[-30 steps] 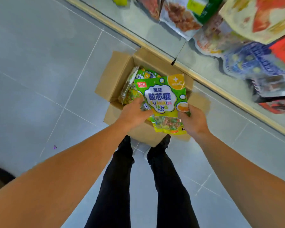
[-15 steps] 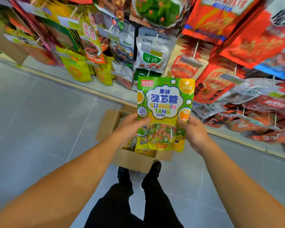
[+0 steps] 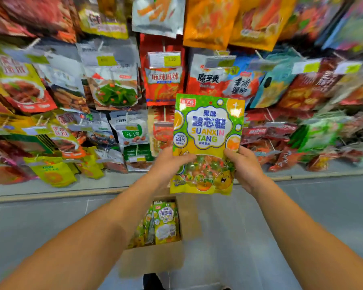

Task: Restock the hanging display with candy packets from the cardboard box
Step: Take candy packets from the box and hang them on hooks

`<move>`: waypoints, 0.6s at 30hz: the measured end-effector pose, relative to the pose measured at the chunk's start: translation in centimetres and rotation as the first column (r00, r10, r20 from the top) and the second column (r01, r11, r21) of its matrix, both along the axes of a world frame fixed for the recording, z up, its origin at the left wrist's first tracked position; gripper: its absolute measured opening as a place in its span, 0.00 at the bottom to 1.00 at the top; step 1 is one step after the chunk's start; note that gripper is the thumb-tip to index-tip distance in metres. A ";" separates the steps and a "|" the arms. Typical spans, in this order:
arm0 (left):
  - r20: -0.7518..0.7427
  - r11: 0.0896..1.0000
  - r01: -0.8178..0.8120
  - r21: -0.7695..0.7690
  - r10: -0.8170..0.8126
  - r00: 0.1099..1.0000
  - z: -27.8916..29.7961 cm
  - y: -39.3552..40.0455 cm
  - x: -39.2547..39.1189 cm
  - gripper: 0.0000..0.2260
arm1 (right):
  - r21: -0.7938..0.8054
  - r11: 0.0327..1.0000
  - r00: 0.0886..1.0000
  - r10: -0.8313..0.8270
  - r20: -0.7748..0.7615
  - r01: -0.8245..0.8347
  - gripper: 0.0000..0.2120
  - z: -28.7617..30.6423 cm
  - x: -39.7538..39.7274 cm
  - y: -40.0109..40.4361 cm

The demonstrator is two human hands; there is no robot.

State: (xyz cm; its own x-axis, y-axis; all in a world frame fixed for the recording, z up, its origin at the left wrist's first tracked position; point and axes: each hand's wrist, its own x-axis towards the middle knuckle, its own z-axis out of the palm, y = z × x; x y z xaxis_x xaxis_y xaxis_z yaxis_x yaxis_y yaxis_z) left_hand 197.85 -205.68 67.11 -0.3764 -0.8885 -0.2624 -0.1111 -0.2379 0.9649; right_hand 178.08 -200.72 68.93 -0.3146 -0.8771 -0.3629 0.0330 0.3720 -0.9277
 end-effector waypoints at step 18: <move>-0.056 0.951 -0.103 -0.292 0.090 0.994 16.9 3.7 -24.7 0.13 | -0.314 0.948 0.988 -0.083 -0.129 0.038 0.19 15.3 -24.4 3.7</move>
